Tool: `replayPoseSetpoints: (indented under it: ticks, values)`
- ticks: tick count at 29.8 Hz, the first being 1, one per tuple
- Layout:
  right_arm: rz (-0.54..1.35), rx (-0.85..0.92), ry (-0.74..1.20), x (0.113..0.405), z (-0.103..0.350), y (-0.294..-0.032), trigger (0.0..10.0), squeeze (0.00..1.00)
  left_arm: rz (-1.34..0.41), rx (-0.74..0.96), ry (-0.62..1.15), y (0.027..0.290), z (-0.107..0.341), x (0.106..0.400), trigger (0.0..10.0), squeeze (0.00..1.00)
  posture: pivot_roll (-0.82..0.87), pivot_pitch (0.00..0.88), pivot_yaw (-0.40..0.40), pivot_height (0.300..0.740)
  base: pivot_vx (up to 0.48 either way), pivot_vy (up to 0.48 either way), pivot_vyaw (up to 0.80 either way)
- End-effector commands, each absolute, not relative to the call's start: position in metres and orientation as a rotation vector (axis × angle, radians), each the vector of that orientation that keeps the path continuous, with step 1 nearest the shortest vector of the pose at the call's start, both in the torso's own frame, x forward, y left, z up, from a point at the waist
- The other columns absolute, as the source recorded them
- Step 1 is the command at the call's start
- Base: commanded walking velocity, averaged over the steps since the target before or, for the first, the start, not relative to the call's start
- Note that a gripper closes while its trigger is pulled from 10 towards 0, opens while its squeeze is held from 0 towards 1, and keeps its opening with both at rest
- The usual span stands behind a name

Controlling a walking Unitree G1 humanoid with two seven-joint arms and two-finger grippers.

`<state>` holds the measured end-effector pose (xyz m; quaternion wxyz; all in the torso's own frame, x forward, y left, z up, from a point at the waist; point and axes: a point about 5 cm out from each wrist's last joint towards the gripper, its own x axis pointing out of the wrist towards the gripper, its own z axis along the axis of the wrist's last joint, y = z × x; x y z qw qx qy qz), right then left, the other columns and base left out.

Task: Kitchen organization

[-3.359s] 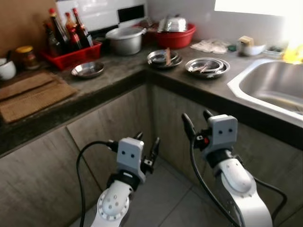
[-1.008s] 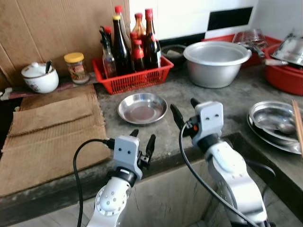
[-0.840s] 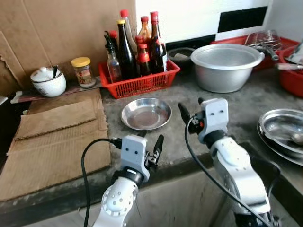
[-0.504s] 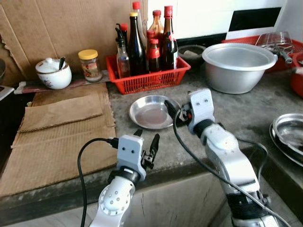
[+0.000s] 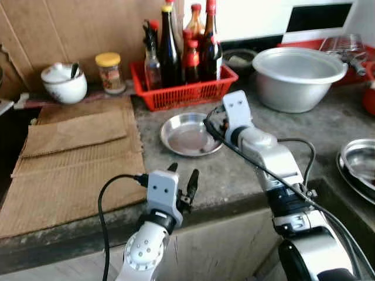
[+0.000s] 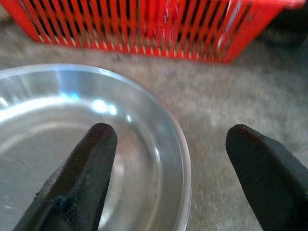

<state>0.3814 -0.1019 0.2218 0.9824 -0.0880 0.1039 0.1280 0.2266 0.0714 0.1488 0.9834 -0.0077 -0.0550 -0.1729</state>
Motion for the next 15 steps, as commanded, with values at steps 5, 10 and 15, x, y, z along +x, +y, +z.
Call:
replayPoseSetpoints:
  ticks: [5, 10, 15]
  values:
    - [0.209, -0.165, 0.26, 0.3903, 0.2277, -0.1114, 10.0, 0.0, -0.339, -0.005, -0.122, 0.0716, 0.1518, 0.2245, 10.0, 0.0, 0.06, 0.07, -0.042, 0.74, 0.0, 0.0, 0.0]
    - [0.199, -0.159, 0.329, 0.3928, 0.2252, -0.115, 10.0, 0.0, -0.341, -0.004, -0.121, 0.0709, 0.151, 0.2249, 10.0, 0.0, 0.06, 0.066, -0.042, 0.74, 0.0, 0.0, 0.0]
    - [0.208, -0.124, 0.383, 0.3933, 0.2237, -0.1155, 10.0, 0.0, -0.345, -0.003, -0.121, 0.0703, 0.1505, 0.2252, 10.0, 0.0, 0.06, 0.061, -0.04, 0.74, 0.0, 0.0, 0.0]
